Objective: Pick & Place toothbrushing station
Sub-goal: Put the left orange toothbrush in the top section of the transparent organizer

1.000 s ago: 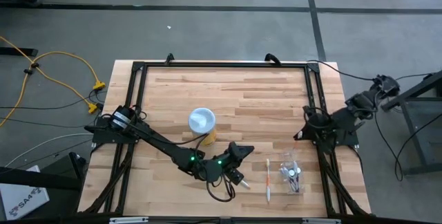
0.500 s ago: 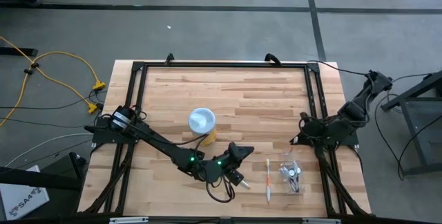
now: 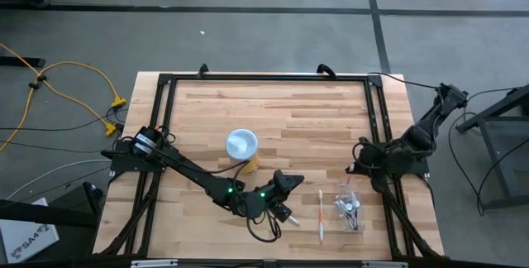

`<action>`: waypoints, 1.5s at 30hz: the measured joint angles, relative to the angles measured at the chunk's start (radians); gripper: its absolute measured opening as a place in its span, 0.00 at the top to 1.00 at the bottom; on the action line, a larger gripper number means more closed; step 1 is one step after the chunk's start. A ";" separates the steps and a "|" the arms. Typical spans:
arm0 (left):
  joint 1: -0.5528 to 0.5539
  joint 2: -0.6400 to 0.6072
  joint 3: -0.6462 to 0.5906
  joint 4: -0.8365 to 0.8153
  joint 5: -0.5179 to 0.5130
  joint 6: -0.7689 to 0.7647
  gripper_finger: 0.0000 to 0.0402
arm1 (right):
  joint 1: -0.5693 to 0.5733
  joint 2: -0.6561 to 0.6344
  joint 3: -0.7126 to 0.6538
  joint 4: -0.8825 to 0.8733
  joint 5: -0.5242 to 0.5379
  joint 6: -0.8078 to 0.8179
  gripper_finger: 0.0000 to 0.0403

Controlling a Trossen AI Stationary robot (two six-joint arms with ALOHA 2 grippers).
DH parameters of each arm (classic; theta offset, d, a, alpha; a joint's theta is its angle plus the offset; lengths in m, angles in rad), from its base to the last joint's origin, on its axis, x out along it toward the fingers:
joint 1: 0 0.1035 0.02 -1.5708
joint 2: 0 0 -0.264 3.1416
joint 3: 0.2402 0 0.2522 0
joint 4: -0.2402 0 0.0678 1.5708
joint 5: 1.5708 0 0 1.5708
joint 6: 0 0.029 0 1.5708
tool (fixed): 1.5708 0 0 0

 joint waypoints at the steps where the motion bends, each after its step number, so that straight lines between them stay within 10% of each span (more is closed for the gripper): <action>1: 0.000 0.000 0.000 0.000 0.000 -0.002 0.80 | 0.000 0.000 0.000 -0.004 0.000 0.011 0.98; 45: -0.036 0.000 0.000 0.000 0.000 0.001 0.80 | -0.002 0.117 0.001 0.054 -0.015 0.160 0.94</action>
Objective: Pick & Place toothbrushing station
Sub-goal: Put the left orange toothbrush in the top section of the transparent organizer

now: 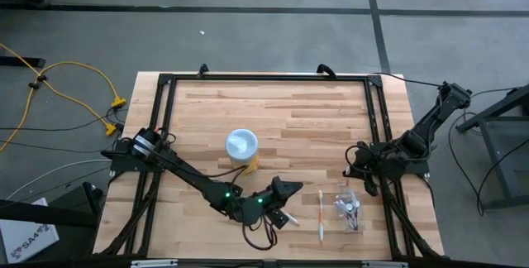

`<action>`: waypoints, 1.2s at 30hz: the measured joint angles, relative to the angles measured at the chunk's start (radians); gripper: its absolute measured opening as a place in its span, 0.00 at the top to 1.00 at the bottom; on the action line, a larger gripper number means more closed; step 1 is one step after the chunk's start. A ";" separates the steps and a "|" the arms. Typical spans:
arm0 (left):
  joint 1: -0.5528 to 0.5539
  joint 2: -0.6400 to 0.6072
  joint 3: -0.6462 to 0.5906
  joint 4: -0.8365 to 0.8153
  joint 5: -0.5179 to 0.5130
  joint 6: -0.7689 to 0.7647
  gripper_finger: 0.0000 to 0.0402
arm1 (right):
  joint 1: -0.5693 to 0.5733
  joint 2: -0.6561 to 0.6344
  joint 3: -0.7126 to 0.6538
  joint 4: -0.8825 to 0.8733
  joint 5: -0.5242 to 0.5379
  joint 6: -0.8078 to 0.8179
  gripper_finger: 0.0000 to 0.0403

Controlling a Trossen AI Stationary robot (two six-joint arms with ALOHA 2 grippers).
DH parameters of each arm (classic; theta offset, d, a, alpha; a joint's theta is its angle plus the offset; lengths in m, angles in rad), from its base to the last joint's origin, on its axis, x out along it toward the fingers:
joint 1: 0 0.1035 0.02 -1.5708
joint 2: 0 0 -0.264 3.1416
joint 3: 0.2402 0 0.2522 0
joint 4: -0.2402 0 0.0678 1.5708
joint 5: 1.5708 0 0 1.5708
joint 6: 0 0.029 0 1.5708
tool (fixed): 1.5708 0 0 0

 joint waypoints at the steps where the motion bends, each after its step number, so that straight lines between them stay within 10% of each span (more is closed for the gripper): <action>1: -0.001 0.000 0.000 0.000 0.000 0.000 0.80 | 0.000 0.000 0.000 0.000 0.001 0.001 0.94; 36: -0.002 0.000 0.000 0.000 -0.012 -0.011 0.80 | 0.000 -0.013 0.000 -0.061 0.042 0.046 0.71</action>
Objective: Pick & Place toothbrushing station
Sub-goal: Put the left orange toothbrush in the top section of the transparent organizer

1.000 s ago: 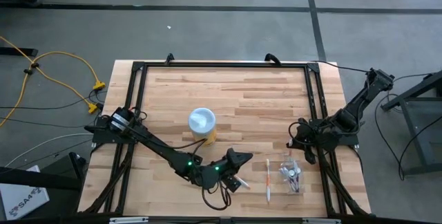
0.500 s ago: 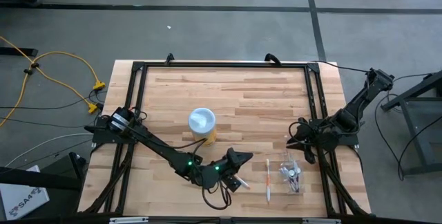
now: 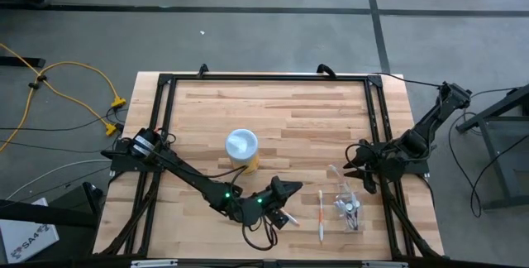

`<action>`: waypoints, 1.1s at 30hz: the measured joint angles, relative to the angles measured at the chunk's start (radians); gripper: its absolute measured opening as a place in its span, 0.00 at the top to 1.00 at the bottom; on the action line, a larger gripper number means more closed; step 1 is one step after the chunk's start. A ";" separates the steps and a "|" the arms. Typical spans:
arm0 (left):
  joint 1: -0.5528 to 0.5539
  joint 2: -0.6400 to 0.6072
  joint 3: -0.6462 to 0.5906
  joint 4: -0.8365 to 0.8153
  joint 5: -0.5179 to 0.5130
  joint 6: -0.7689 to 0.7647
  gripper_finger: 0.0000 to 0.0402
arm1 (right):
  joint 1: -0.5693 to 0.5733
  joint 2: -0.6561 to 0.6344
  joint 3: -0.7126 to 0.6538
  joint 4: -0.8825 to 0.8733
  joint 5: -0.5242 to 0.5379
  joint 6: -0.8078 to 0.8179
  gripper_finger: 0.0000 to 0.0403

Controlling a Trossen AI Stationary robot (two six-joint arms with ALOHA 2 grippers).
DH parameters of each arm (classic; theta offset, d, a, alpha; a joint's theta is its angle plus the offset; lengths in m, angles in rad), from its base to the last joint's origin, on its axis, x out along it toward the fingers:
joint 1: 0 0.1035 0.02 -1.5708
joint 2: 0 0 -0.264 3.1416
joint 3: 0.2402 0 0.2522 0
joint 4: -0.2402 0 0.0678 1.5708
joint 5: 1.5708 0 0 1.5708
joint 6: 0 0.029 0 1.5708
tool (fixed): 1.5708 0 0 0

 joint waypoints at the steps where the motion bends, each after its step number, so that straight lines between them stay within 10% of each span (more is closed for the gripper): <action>1: 0.000 0.000 0.000 0.000 0.000 -0.006 0.80 | 0.000 -0.003 0.000 0.005 0.000 0.000 0.71; 21: -0.073 0.000 0.000 0.030 -0.050 -0.084 0.80 | -0.056 0.036 0.184 0.317 0.040 -0.345 0.74; 33: -0.072 -0.001 0.000 0.166 -0.519 -0.339 0.81 | -0.109 0.102 0.184 0.486 -0.020 -0.404 0.75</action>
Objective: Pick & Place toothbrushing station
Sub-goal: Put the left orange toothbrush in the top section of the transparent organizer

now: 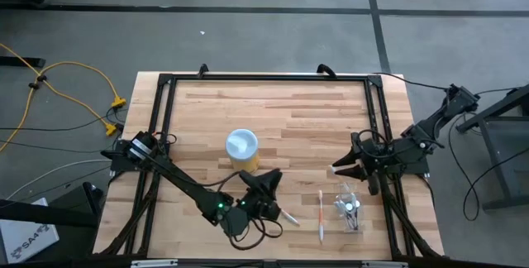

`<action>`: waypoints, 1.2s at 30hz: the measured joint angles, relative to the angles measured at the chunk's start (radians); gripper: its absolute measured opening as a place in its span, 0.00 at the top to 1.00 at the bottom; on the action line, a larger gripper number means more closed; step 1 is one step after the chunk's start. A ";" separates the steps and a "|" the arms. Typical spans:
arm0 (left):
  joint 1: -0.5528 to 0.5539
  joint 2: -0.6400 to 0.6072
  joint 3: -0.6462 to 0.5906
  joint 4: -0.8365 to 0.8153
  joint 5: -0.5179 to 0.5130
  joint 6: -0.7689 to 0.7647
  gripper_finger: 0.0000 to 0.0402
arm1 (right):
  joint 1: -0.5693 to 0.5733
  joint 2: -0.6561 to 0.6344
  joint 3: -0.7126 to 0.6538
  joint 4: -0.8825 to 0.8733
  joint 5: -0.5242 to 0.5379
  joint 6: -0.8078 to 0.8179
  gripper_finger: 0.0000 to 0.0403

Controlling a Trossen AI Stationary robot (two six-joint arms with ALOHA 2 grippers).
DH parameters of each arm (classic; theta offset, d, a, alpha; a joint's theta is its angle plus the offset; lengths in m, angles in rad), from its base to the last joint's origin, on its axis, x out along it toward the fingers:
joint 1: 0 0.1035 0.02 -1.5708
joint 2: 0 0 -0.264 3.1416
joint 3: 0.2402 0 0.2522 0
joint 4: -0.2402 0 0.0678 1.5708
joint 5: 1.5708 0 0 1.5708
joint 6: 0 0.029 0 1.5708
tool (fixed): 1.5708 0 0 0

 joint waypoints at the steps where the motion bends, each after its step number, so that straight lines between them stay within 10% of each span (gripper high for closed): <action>1: 0.001 0.000 0.000 -0.001 0.000 0.020 0.81 | -0.005 0.006 0.000 0.002 -0.001 0.000 0.75; 15: -0.026 -0.132 0.000 -0.208 0.158 -0.086 1.00 | -0.042 0.092 0.000 0.009 -0.076 0.001 0.76; 24: 0.081 -0.312 0.000 -1.010 0.893 -0.971 1.00 | -0.043 0.121 0.000 0.012 -0.076 0.008 0.76; 36: 0.182 -0.178 0.000 -1.139 1.069 -1.035 0.99 | -0.042 0.121 0.000 0.031 -0.079 0.008 0.76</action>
